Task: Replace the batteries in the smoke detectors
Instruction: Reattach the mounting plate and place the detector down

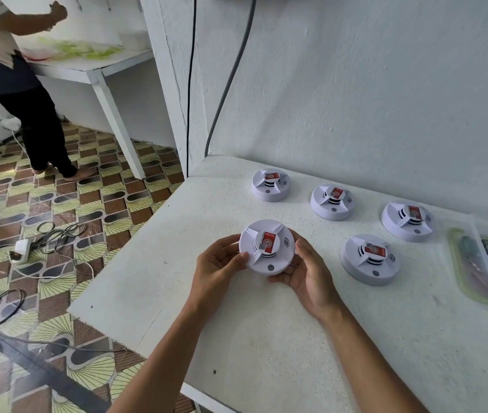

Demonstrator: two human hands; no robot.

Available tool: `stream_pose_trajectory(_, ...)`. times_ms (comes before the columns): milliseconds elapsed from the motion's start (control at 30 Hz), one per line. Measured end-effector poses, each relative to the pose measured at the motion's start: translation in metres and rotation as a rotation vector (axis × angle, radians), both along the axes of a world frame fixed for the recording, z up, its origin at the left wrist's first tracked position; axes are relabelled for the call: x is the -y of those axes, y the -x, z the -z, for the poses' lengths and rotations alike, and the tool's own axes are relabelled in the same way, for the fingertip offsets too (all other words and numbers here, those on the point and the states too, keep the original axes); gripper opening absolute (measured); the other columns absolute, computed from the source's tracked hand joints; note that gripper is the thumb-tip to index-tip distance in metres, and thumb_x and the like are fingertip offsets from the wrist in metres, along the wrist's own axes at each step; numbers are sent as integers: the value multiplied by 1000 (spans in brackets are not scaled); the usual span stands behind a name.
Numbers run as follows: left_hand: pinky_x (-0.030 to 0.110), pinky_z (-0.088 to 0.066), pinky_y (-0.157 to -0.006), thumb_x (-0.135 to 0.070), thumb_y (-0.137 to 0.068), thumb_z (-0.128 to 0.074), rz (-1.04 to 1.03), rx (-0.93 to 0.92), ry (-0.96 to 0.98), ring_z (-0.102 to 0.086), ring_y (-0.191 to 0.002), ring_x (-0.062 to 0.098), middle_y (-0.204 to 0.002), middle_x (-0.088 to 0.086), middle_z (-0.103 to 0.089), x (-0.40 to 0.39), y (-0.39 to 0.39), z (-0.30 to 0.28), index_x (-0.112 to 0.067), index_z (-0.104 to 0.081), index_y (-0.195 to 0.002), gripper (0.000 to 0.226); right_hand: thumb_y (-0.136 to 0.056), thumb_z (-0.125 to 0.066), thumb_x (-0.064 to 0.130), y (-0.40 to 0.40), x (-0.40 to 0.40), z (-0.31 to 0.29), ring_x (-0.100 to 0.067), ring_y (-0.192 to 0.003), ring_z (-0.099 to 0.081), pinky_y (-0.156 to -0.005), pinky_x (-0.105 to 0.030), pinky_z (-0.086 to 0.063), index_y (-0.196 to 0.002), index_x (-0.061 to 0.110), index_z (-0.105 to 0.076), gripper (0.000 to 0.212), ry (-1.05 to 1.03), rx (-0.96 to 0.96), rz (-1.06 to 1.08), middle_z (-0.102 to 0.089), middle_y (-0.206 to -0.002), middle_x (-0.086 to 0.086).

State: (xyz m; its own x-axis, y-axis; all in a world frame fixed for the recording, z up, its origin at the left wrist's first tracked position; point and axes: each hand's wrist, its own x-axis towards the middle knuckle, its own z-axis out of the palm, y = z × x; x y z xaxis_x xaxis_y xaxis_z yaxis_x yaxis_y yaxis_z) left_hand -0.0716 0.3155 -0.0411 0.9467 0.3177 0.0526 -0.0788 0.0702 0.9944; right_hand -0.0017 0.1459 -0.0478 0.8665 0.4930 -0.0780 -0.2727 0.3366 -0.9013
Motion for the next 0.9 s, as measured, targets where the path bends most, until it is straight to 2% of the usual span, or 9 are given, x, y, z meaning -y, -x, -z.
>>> stream_pose_trajectory(433,42,-56,-90,-14,-88,-68,3,-29,-29,-70,-102,22,-108,4,-74,-1,0,1,-13,-65,-119,32,-90,-46,40,0,0,0,-28,-94,-65,-69,-39,-55,-132,18,-55,48,-9,-12,7,-64,-120,-17)
stream_pose_trajectory(900,44,-56,-90,-15,-87,-67,-10,-38,-54,-70,-101,22,-108,3,-74,-1,0,1,-14,-64,-120,33,-91,-48,38,0,-1,0,-30,-95,-64,-72,-41,-53,-133,16,-53,48,21,7,10,-62,-121,-20)
